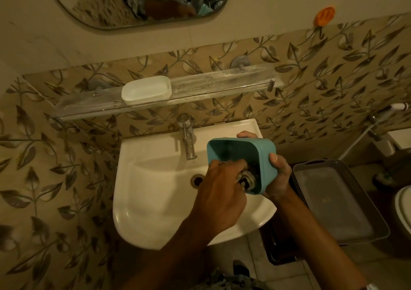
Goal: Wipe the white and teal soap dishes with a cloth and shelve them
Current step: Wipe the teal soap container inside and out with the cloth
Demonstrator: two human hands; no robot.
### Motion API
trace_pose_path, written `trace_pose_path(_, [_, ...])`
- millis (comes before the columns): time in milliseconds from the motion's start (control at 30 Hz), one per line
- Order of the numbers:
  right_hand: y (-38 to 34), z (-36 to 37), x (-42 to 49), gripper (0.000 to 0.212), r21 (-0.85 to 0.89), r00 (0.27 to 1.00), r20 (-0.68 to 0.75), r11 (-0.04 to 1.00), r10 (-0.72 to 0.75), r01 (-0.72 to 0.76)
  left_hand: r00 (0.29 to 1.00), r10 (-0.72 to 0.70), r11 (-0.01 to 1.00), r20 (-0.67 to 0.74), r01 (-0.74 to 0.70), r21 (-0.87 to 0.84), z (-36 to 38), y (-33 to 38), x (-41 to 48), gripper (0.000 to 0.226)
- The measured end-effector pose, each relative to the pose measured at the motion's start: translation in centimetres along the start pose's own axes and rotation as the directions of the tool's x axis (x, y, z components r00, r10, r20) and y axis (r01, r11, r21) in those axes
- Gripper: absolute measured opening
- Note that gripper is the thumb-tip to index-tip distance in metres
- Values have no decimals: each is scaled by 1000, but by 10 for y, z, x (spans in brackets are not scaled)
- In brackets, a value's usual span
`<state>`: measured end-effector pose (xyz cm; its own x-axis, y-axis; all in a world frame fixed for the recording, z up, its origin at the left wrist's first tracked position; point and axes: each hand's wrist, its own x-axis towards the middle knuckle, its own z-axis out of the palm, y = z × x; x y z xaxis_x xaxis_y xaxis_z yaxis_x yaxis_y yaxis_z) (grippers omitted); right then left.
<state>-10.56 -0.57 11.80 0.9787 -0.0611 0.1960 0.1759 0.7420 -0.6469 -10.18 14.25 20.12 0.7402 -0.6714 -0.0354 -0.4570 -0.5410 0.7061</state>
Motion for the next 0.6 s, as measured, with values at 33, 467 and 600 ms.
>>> trace_pose_path(33, [1, 1, 0, 72, 3, 1000, 2, 1000, 3, -3, 1000, -17, 995, 26, 19, -95, 0, 6, -1, 40])
trace_pose_path(467, [-20, 9, 8, 83, -44, 999, -40, 999, -12, 11, 977, 210, 855, 39, -203, 478, -14, -26, 18, 51])
trace_pose_path(600, [-16, 16, 13, 83, -52, 997, -65, 998, -46, 42, 995, 100, 963, -3, -96, 250, -8, -22, 15, 48])
